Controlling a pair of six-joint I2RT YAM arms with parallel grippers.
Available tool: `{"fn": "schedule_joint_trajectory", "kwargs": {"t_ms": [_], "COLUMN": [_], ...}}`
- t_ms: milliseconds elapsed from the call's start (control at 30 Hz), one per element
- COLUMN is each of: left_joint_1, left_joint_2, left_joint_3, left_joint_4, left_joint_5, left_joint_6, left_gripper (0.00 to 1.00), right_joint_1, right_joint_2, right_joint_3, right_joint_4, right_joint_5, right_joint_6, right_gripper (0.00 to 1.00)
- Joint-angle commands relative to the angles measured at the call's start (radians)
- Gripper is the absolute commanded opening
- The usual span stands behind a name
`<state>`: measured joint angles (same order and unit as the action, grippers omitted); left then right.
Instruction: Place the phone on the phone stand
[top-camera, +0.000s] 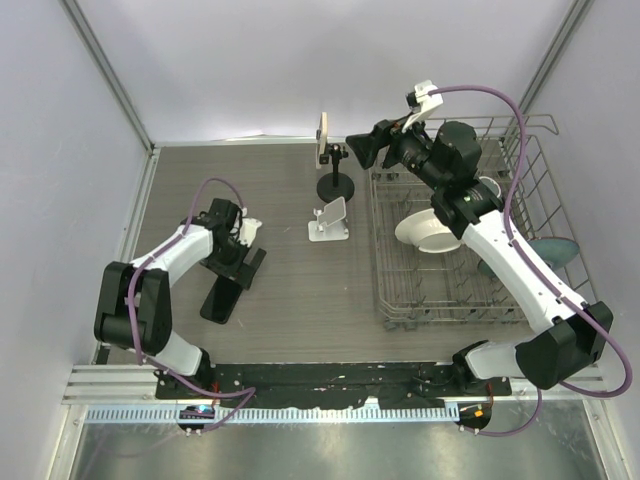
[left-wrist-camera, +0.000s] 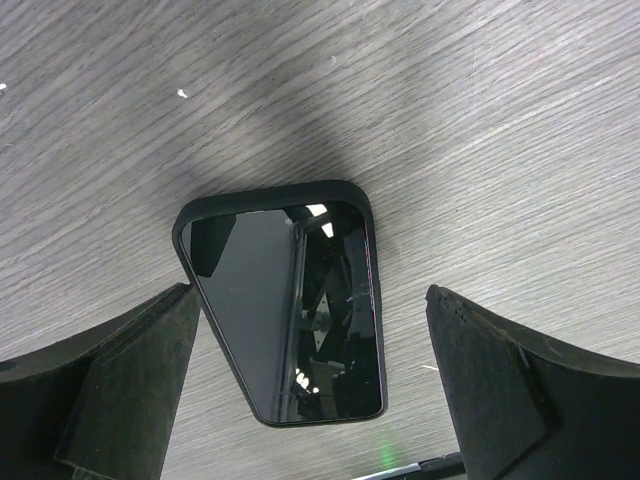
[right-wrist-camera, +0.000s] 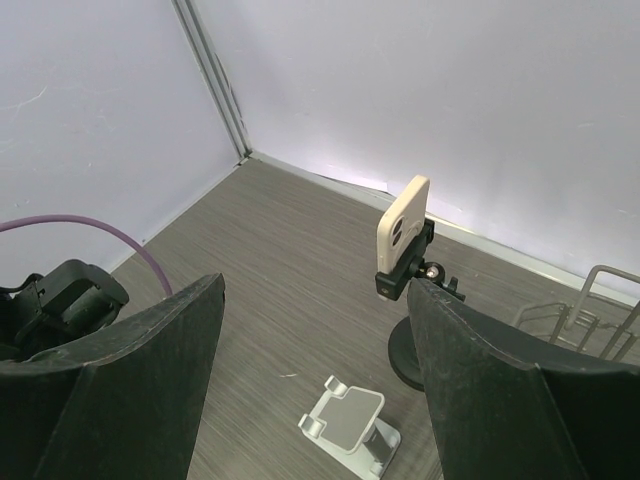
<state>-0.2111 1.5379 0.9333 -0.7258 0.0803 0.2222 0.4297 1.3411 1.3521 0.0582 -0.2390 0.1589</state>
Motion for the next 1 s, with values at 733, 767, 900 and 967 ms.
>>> {"fn": "schedule_joint_trajectory", "kwargs": {"t_ms": [733,767,900,967], "left_joint_1": [-0.005,-0.005,-0.005,-0.004], "left_joint_2": [0.103,0.103,0.119,0.134], "left_joint_3": [0.018,0.015,0.027,0.038], "left_joint_4": [-0.003,0.002,-0.001,-0.010], "left_joint_5": [-0.044,-0.036,-0.025,-0.004], "left_joint_6": [0.008,0.009,0.011,0.016], "left_gripper": [0.98,0.98,0.98,0.96], "right_joint_1": [-0.005,-0.005,-0.005,-0.006], "right_joint_2": [-0.049,-0.049,-0.049,-0.048], "right_joint_3": [-0.005,-0.005,-0.007,-0.007], "right_joint_4": [0.071,0.071,0.071,0.071], "right_joint_5": [-0.014,-0.014,-0.013,-0.011], "right_joint_6": [0.001,-0.001,-0.002,-0.001], "right_gripper": [0.79,0.79,0.79,0.79]}}
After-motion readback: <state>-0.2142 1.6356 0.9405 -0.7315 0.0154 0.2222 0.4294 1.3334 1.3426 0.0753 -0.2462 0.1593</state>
